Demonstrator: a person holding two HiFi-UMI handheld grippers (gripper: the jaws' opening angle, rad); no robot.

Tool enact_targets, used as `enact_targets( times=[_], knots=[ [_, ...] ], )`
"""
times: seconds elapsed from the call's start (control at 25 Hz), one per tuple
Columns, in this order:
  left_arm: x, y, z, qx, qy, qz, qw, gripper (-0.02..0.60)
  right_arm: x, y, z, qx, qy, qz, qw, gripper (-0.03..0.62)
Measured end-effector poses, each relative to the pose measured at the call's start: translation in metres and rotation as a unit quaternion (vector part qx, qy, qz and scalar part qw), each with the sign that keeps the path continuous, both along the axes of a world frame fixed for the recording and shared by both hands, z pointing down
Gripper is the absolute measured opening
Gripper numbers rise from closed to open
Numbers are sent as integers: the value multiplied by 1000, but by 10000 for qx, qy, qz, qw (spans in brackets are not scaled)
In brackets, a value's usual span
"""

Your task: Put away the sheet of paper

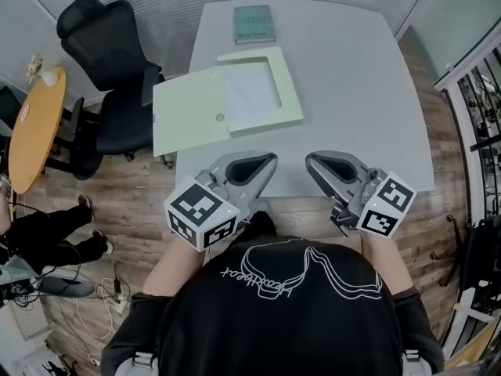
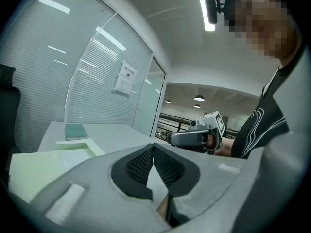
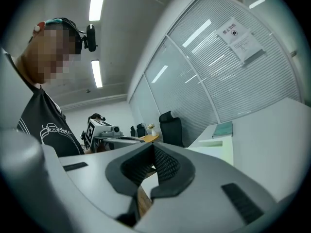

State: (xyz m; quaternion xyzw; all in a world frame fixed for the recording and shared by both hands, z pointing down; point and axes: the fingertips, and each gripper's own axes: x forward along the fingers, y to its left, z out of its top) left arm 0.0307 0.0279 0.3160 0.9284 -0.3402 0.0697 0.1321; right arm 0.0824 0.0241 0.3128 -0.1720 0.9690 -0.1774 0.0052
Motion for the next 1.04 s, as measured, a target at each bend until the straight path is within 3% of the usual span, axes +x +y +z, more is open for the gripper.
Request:
enact_targets(
  times=[0.24,0.64,1.04],
  knots=[
    [13,42,-9,153,-79,38,9998,11,5,42,-16,289,47,-91,9995,9],
    [26,83,-24,366,99,15,9993,11,18,84,-22,454,67,-116,9989,9],
    [29,95,-31,431,107,49,9990,11,19,97,-20,432,76,-117,9990,9]
  ],
)
